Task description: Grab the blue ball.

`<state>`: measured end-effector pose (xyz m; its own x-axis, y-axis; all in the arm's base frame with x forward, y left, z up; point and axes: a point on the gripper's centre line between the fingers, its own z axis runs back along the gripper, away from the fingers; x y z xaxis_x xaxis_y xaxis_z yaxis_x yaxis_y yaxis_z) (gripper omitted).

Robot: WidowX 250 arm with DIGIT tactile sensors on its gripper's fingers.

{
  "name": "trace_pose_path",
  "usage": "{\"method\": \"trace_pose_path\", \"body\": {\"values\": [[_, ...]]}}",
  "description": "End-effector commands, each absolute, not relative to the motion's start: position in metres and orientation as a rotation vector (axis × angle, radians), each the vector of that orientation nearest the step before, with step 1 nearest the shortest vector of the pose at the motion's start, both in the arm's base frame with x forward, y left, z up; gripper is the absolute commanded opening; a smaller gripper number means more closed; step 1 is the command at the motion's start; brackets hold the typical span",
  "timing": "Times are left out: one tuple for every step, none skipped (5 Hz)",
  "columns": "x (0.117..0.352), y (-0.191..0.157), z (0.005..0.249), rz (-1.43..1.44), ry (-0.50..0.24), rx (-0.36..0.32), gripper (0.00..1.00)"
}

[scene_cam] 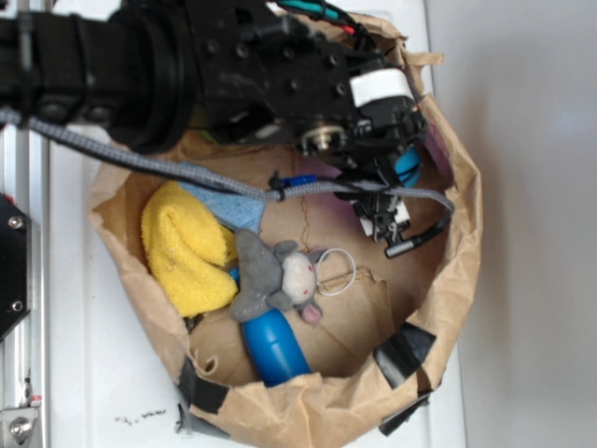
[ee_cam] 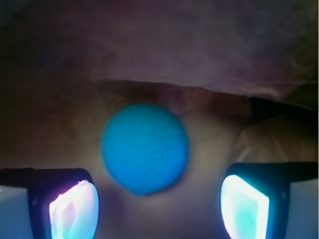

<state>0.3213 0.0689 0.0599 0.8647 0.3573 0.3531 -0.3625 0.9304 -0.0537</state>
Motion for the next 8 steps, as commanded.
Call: {"method": "trace_pose_path", "body": {"values": [[0.344,0.068,0.077,0.391,-0.427,0.045,1.00],[0.346,0.072,0.073,0.396,-0.419,0.056,1.00],[0.339,0.071,0.072,0.388,-0.431,0.043,0.00],[0.335,0.069,0.073,0.372,-0.438,0.047,0.00],[0.333,0.069,0.073,0.365,-0.434,0.048,0.00],[0.331,0.069,0.071,0.364,-0.428,0.049,0.00],[0.330,0.069,0.070,0.359,-0.430,0.048,0.00],[0.329,0.068,0.071,0.357,-0.433,0.040,0.00]]}}
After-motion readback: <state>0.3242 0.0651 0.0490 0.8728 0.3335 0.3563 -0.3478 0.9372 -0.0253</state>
